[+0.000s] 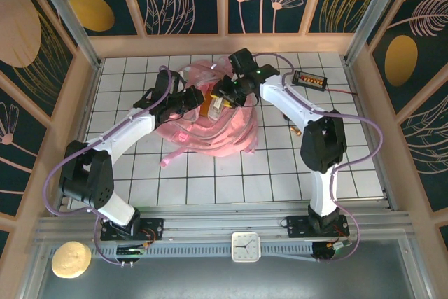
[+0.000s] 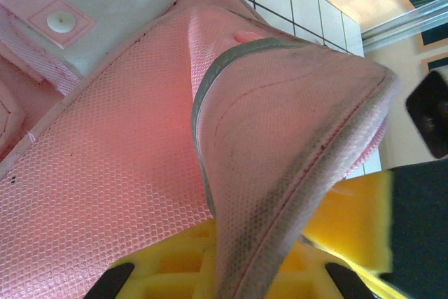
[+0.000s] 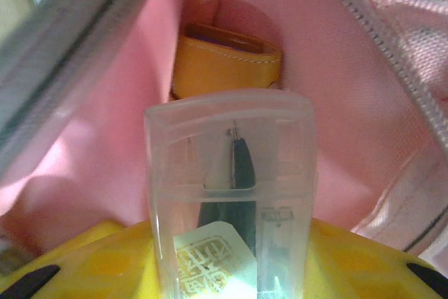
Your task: Pack the student bag
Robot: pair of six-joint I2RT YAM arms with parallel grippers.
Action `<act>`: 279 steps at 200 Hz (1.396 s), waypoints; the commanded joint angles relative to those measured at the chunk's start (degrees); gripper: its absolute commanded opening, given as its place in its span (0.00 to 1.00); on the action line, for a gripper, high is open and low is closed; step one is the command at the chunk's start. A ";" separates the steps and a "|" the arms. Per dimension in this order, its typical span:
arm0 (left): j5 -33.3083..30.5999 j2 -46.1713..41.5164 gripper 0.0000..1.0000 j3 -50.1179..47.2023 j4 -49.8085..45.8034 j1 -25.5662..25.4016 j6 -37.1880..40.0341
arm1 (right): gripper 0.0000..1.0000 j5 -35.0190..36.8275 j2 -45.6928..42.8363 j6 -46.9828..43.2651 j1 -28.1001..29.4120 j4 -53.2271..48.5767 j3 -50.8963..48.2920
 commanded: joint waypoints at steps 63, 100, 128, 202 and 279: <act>3.76 -4.27 0.00 0.38 10.00 -0.66 -4.22 | 0.61 -7.45 5.23 5.24 -0.20 11.14 1.68; 2.14 -4.63 0.00 1.60 7.25 -0.65 -2.18 | 0.69 -7.42 4.77 5.35 -0.47 11.83 0.59; 1.72 -4.63 0.00 1.77 6.02 -0.61 -1.28 | 0.69 -8.00 2.48 6.95 -0.71 16.64 -3.39; 3.72 -1.93 0.00 2.66 6.02 -0.66 -1.24 | 0.68 -4.46 -11.28 4.94 -2.14 21.14 -16.08; 3.12 -4.62 0.73 2.33 1.22 -0.66 2.27 | 0.68 -5.51 -16.04 -0.41 -6.31 14.76 -20.65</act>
